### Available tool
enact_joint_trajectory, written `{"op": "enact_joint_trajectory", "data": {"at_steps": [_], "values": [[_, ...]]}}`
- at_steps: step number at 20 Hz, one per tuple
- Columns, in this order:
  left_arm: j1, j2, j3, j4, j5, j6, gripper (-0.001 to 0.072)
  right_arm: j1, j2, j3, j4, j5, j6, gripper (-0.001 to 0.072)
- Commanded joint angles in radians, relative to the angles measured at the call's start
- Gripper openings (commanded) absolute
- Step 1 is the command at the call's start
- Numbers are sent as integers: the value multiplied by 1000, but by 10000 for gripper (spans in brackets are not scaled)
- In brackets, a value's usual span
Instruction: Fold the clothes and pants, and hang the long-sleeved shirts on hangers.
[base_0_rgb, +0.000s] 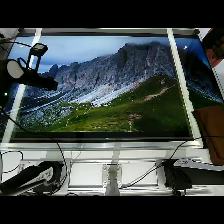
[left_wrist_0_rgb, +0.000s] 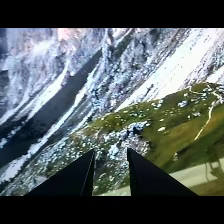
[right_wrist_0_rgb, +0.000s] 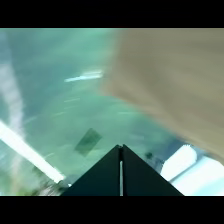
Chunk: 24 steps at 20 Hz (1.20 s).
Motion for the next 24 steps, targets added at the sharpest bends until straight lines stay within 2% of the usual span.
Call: {"op": "enact_joint_trajectory", "data": {"at_steps": [1,5,9,12,24], "values": [[1,36,1,32,6,0,230,268,1,54,90,-26,-72,11],[1,37,1,32,6,0,230,674,1,112,-109,-46,-81,11],[1,37,1,32,6,0,230,932,-2,110,-270,-72,-97,12],[1,37,1,32,6,0,230,979,-2,110,-376,-72,-93,12],[1,37,1,32,6,0,230,975,-2,110,-356,-72,-93,11]]}}
